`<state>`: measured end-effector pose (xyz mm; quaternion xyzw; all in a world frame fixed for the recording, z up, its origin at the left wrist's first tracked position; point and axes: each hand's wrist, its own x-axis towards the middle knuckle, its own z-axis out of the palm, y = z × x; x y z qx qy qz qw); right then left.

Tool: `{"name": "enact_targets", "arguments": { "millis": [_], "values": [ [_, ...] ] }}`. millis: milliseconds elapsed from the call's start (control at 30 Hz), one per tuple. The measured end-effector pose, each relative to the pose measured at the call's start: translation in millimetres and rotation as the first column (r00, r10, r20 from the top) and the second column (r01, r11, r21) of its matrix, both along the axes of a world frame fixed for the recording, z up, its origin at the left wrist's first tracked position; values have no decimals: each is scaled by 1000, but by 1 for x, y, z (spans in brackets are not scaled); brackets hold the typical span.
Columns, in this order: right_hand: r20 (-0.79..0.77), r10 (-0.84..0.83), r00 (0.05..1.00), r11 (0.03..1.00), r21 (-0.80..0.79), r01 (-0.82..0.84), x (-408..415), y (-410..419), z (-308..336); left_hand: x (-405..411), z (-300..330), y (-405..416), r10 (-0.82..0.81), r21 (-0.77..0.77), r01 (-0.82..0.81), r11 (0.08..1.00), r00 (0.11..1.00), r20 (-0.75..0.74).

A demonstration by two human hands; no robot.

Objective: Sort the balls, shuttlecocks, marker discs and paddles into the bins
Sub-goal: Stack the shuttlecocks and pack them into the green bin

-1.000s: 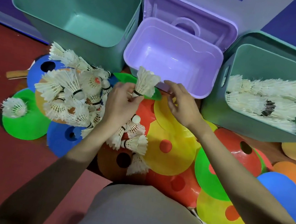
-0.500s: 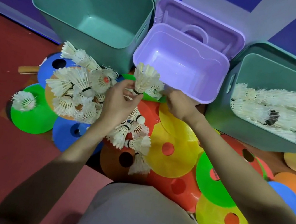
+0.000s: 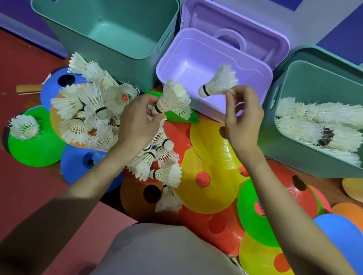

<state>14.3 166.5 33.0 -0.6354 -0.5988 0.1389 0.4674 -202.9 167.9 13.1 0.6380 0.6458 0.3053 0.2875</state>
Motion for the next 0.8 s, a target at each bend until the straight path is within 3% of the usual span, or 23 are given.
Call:
{"name": "enact_targets", "arguments": {
  "millis": [167,367,800],
  "values": [
    [-149,56,987,996,77,-45,-11,-11,21,2,1,-1,-7,-10,7,1000,1000,-22],
    [-65,271,960,961,-44,-274,-24,-12,13,6,7,-2,-85,54,86,995,996,-16],
    [-36,437,899,893,-103,-439,-40,17,13,1,29,16,-177,25,176,984,979,100]
  ]
}}
